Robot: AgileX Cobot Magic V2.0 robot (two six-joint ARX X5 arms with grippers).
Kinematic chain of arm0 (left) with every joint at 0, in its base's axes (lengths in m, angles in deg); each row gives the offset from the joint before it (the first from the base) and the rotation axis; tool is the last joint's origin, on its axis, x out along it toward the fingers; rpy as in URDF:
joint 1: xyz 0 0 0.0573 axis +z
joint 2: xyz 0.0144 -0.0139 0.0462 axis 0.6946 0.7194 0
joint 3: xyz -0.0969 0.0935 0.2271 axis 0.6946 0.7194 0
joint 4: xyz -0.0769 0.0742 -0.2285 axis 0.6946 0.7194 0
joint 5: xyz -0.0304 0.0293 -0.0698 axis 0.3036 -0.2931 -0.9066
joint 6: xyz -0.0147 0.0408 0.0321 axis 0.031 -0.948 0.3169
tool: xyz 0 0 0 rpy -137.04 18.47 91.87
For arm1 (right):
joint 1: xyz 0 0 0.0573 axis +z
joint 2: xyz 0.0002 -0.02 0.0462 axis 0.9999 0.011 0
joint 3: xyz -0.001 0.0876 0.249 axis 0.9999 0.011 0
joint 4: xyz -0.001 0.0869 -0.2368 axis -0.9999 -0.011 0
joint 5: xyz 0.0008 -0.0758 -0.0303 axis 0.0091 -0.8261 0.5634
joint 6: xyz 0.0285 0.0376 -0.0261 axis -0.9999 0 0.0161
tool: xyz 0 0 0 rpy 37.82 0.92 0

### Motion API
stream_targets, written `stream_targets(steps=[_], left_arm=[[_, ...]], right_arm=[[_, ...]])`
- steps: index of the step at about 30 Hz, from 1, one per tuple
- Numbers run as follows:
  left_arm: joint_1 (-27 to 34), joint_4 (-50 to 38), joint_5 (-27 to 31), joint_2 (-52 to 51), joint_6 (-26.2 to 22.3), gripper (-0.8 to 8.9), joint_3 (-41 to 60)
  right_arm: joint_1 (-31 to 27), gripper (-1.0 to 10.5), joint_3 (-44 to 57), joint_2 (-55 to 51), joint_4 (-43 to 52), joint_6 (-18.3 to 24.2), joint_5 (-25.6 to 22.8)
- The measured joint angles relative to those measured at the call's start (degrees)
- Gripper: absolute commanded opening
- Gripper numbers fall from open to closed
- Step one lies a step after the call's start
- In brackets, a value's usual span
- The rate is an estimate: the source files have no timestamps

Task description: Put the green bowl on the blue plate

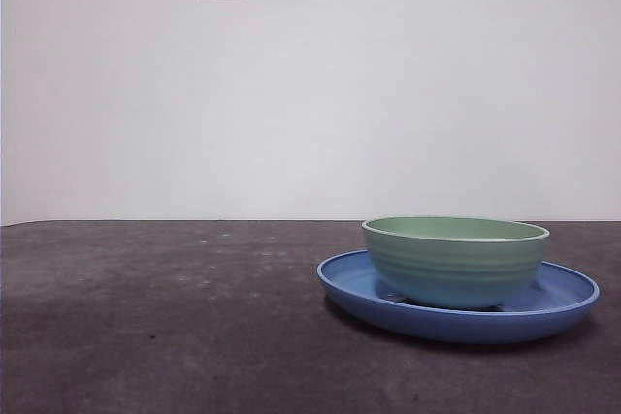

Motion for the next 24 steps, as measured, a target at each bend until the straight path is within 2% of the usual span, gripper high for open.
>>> stream_targets(steps=[4,7,11,14,24], left_arm=[[0.0,0.0,0.02,0.0,-0.02,5.98,0.0],[0.0,0.02,0.02,0.0,-0.02,5.98,0.0],[0.0,0.02,0.0,0.0,-0.02,5.98,0.0],[0.0,0.02,0.02,0.0,0.0,5.98,0.0],[0.0,0.04,0.0,0.0,0.0,5.98,0.0]], right_arm=[[-2.36,5.8,0.0,8.2,-5.86,0.22,-0.94],[-3.61,5.8,0.0,14.64,-6.78,0.66,-1.05],[-5.42,5.8,0.0,23.34,-3.1,1.79,-1.05],[-6.56,5.1,0.0,28.92,0.28,2.25,-1.05],[-8.33,4.0,0.0,41.09,6.12,4.63,0.57]])
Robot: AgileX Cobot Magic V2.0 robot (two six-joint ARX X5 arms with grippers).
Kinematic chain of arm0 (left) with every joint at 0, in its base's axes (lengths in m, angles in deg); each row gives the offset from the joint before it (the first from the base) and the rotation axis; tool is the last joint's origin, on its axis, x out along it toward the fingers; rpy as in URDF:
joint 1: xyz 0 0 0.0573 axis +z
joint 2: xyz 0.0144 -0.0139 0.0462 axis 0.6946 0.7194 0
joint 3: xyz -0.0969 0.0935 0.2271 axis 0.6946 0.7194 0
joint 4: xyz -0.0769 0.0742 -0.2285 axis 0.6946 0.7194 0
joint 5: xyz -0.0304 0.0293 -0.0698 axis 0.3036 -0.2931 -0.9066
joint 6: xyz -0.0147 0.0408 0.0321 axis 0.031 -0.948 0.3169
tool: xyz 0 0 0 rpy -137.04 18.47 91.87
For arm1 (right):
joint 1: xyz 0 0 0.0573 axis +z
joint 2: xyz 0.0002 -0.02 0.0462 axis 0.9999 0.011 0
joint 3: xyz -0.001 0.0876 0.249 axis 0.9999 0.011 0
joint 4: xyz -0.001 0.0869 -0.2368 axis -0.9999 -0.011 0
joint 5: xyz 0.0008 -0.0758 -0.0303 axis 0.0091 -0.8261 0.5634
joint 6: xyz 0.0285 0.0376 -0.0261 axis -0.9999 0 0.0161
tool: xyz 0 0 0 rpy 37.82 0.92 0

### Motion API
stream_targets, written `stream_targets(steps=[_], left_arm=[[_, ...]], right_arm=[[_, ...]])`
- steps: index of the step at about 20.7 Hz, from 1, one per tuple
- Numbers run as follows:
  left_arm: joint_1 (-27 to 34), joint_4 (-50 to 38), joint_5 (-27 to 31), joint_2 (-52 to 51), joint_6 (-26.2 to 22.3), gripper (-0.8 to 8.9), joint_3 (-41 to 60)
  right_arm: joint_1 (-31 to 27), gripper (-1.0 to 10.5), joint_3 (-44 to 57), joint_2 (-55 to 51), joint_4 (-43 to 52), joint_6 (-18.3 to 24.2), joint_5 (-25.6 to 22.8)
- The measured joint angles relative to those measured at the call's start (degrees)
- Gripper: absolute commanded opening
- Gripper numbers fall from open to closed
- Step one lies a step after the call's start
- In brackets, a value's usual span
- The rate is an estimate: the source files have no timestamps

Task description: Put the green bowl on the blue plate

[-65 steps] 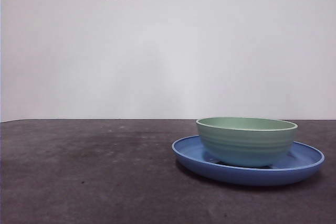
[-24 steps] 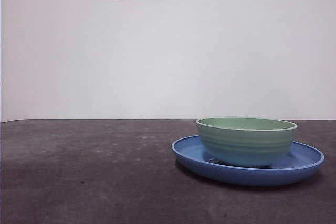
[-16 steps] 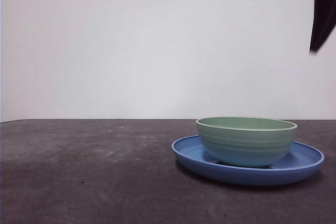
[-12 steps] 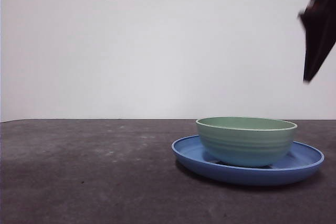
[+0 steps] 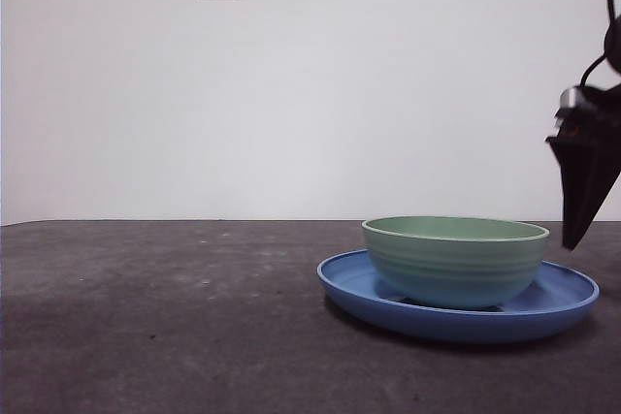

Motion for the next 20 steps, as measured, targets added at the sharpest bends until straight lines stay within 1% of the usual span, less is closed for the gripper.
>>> stream_targets(steps=[3,4,8,10,13,16,19,20], left_arm=[[0.0,0.0,0.02,0.0,0.0,5.98,0.0],[0.0,-0.02,0.0,0.0,0.0,5.98,0.0],[0.0,0.0,0.02,0.0,0.0,5.98,0.0],[0.0,0.0,0.0,0.0,0.0,5.98,0.0],[0.0,0.0,0.02,0.0,0.0,5.98,0.0],[0.0,-0.02,0.0,0.0,0.0,5.98,0.0],[0.0,0.0,0.0,0.0,0.0,5.98,0.0],[0.0,0.0,0.02,0.0,0.0,5.98,0.0]], right_arm=[[0.02,3.6,0.0,4.11,3.54,0.31,6.36],[0.04,3.5,0.0,5.07,4.37,0.31,7.43],[0.0,2.5,-0.11,6.29,5.46,0.39,7.76],[0.13,2.2,-0.11,6.54,6.21,0.46,8.11],[0.5,2.2,-0.11,6.69,6.29,0.48,9.88],[1.57,1.5,-0.11,6.73,6.62,0.48,10.03],[2.69,1.2,-0.11,6.73,6.78,0.44,9.99],[3.02,0.9,-0.11,6.73,6.78,0.26,9.77]])
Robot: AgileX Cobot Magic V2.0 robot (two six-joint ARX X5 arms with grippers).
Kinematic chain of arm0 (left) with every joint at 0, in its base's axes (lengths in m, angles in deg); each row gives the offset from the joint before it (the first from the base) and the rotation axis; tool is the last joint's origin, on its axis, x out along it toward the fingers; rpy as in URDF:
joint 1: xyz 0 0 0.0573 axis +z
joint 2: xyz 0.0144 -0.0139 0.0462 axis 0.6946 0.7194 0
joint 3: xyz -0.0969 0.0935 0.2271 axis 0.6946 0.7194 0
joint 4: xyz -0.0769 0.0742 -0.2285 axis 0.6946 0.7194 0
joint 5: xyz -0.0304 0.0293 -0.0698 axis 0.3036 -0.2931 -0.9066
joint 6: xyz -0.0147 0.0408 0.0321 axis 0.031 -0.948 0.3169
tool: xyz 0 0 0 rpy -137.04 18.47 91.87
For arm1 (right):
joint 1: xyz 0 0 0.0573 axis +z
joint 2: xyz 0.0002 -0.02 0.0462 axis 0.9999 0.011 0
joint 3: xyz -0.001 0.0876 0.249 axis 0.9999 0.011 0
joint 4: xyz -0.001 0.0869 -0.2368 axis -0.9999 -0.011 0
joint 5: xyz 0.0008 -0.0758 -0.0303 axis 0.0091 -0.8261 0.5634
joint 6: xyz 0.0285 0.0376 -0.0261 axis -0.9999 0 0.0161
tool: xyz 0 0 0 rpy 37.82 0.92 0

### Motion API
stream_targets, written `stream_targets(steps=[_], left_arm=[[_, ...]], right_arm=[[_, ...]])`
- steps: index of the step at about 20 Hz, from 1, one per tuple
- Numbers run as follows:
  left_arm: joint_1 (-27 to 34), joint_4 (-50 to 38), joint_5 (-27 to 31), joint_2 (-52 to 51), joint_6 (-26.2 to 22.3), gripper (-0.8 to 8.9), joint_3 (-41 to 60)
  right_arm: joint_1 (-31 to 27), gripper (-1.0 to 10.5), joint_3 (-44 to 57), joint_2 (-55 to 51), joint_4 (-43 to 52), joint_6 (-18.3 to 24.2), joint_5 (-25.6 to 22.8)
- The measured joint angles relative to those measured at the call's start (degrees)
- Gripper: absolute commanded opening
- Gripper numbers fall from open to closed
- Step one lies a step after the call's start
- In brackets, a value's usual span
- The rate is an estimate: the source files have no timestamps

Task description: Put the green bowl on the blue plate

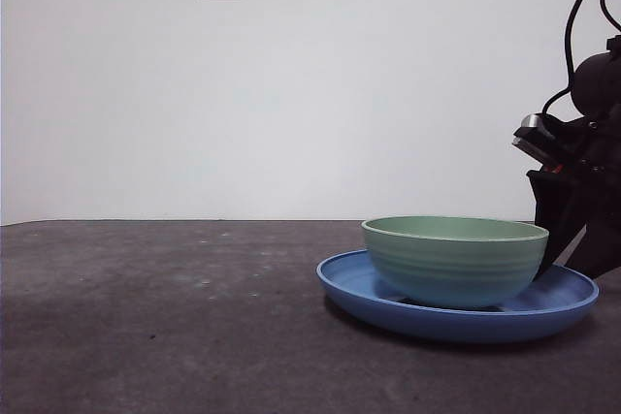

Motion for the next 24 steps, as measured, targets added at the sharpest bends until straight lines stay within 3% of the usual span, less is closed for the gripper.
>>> stream_targets(steps=[2,12,24], left_arm=[[0.0,-0.02,0.0,0.0,0.0,5.98,0.0],[0.0,0.0,0.0,0.0,0.0,5.98,0.0],[0.0,0.0,0.0,0.0,-0.02,5.98,0.0]], right_arm=[[0.24,0.1,0.0,0.0,-0.09,-0.46,-1.27],[1.44,0.1,-2.32,0.24,-0.44,-4.87,-1.51],[17.2,0.1,-5.57,2.84,8.2,-16.96,-0.92]])
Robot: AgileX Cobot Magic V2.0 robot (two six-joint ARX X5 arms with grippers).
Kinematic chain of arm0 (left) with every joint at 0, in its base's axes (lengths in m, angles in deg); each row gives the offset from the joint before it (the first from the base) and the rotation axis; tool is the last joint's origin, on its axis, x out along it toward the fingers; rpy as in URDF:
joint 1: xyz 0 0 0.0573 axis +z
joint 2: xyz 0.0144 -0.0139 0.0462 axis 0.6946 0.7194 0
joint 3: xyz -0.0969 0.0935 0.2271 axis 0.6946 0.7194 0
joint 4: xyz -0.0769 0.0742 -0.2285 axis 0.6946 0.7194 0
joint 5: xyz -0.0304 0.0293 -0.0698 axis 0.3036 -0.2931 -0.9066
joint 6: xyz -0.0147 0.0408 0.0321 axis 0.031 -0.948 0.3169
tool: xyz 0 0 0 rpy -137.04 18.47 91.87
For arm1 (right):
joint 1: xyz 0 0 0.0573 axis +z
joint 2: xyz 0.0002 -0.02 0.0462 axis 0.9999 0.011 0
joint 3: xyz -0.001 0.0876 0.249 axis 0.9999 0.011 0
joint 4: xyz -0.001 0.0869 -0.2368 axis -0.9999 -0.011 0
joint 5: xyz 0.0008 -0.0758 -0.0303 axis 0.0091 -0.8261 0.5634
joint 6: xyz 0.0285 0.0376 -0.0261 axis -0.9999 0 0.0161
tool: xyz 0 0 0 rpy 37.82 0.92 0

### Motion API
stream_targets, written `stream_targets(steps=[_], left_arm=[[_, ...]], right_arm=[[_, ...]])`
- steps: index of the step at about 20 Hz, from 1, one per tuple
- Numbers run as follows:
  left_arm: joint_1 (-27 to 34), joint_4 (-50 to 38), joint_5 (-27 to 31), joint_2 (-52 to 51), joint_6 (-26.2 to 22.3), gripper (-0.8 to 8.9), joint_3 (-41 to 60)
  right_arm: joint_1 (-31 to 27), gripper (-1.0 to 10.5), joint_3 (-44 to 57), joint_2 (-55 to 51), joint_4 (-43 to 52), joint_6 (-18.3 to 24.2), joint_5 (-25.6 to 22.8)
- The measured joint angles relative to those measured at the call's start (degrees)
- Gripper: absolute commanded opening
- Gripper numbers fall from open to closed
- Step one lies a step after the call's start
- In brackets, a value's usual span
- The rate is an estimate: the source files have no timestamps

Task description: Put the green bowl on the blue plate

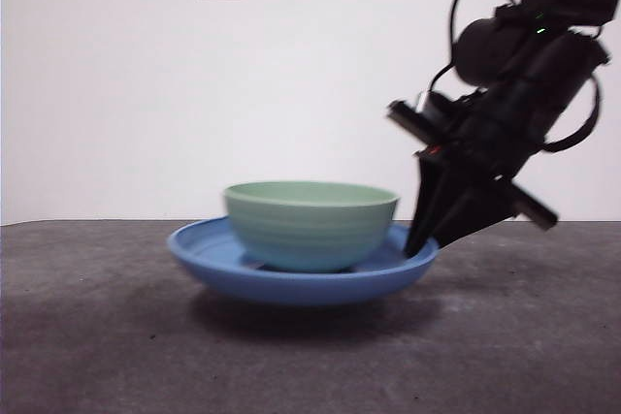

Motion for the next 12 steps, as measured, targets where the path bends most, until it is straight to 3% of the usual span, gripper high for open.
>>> stream_targets(steps=[5,12], left_arm=[[0.0,0.0,0.0,0.0,0.02,5.98,0.0],[0.0,0.0,-0.02,0.0,0.02,5.98,0.0]], right_arm=[[4.09,0.1,0.0,2.03,0.61,-2.38,-3.96],[4.33,0.3,0.0,2.03,0.76,-3.06,-6.36]])
